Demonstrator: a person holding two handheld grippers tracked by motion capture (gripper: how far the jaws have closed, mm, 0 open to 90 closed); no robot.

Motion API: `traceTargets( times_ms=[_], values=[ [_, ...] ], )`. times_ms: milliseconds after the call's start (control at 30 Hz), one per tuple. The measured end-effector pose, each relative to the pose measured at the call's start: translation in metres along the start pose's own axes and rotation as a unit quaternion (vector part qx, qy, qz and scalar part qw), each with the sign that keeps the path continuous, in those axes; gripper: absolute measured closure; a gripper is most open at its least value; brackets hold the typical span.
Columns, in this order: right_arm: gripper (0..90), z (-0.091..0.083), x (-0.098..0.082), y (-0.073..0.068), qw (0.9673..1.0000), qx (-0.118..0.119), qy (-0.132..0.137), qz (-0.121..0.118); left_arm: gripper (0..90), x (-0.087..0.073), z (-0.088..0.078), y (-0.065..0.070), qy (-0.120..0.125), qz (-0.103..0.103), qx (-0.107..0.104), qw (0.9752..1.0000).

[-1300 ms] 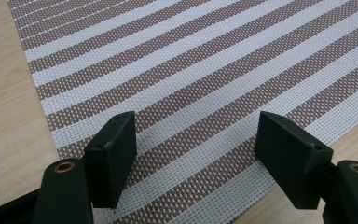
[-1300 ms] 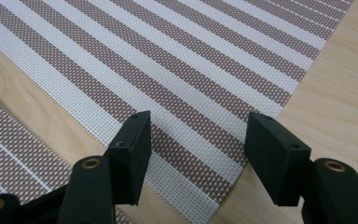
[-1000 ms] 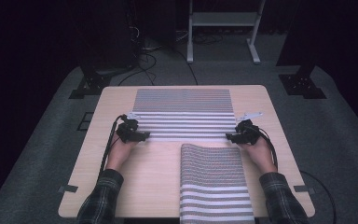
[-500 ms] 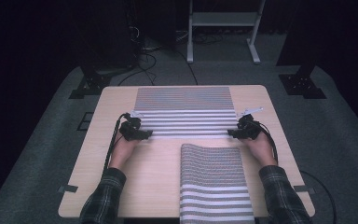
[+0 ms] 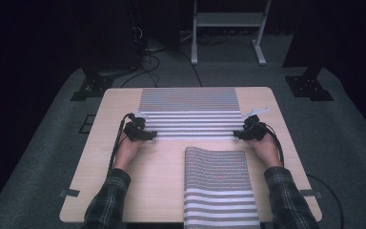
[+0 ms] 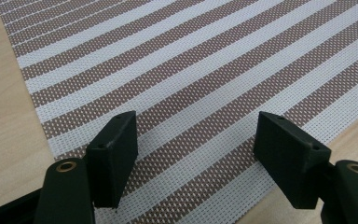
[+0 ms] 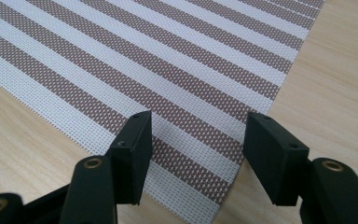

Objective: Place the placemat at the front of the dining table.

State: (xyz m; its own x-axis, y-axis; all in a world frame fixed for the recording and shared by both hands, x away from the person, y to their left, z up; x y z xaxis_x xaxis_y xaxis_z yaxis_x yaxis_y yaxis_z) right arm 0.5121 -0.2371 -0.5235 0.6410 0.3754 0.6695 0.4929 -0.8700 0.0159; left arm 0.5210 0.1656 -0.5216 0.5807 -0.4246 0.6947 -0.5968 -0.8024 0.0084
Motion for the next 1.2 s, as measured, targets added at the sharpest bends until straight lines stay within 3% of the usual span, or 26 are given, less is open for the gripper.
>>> traceTargets(
  times_ms=[633,700,867,1033,1200],
  values=[
    [41.0,0.002,0.002,0.002,1.0000,-0.003,0.001,0.004,29.6,0.001,0.002,-0.001,0.004,-0.001,0.005,1.0000],
    [40.1,0.002,0.002,0.003,1.0000,-0.005,0.001,0.003,22.1,0.000,0.003,-0.003,0.000,-0.012,0.012,0.9998],
    [39.3,-0.003,0.003,-0.001,1.0000,0.005,-0.002,-0.003,13.2,-0.003,0.000,-0.002,-0.010,-0.008,-0.007,0.9999],
    [33.6,-0.010,0.002,-0.007,0.9997,0.022,-0.008,0.001,2.8,-0.007,-0.007,0.004,-0.018,-0.023,-0.037,0.9989],
    [26.0,-0.019,0.002,-0.013,0.9998,0.018,0.001,0.000,1.9,-0.012,-0.019,0.009,-0.012,-0.019,-0.042,0.9989]
  ],
)
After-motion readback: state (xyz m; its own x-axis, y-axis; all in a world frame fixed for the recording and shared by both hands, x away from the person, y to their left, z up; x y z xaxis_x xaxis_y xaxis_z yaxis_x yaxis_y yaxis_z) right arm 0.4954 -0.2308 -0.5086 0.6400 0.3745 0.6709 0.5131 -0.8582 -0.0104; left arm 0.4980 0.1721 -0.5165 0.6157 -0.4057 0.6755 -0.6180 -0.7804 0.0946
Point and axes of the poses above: each handheld gripper's, and its own axes: z roughly forward along the jaws, x roughly out of its top, y roughly to its right, the point moved 7 cm from there along z, roughly forward along the jaws, and after that the axes turned 2 degrees about -x, right-handed, at the moved point
